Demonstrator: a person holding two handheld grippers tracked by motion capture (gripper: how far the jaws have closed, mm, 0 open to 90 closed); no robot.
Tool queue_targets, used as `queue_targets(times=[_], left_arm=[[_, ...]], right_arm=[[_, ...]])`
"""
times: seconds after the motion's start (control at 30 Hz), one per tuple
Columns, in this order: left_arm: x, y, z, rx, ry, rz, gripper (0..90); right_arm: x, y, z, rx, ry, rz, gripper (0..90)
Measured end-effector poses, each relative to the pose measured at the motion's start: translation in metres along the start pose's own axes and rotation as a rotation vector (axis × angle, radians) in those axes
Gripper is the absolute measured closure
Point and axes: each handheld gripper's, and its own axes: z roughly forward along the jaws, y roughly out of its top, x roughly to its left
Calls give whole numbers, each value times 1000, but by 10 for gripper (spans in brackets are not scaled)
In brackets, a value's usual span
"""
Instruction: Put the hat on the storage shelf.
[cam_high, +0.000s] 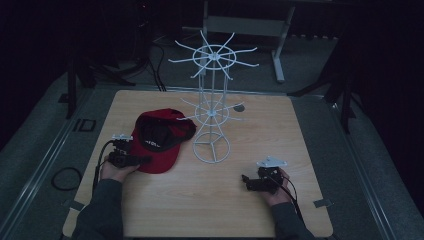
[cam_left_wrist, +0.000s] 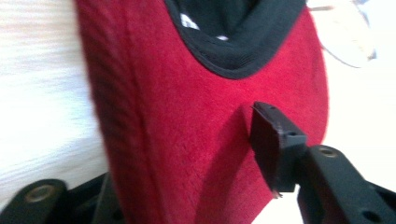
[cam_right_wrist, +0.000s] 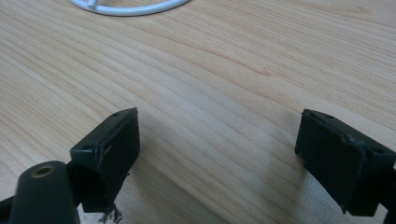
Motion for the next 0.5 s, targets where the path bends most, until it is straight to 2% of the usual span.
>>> queue_targets(times=[0.03, 0.07, 0.13, 0.17, 0.2, 0.3, 0.5], left_arm=[[-1, 0, 1, -1, -15, -3, 602], [-2, -1, 3, 2, -48, -4, 634], [-3, 0, 3, 6, -62, -1, 676], [-6, 0, 4, 10, -99, 11, 705], [-6, 0, 4, 10, -99, 11, 727], [-18, -1, 2, 22, -99, 53, 759], [-27, -12, -3, 51, -113, 91, 756]], right_arm=[[0, 0, 0, 0, 0, 0, 137], [0, 0, 0, 0, 0, 0, 137], [0, 0, 0, 0, 0, 0, 137], [0, 0, 0, 0, 0, 0, 137], [0, 0, 0, 0, 0, 0, 137], [0, 0, 0, 0, 0, 0, 137], [0, 0, 0, -1, 0, -1, 137]])
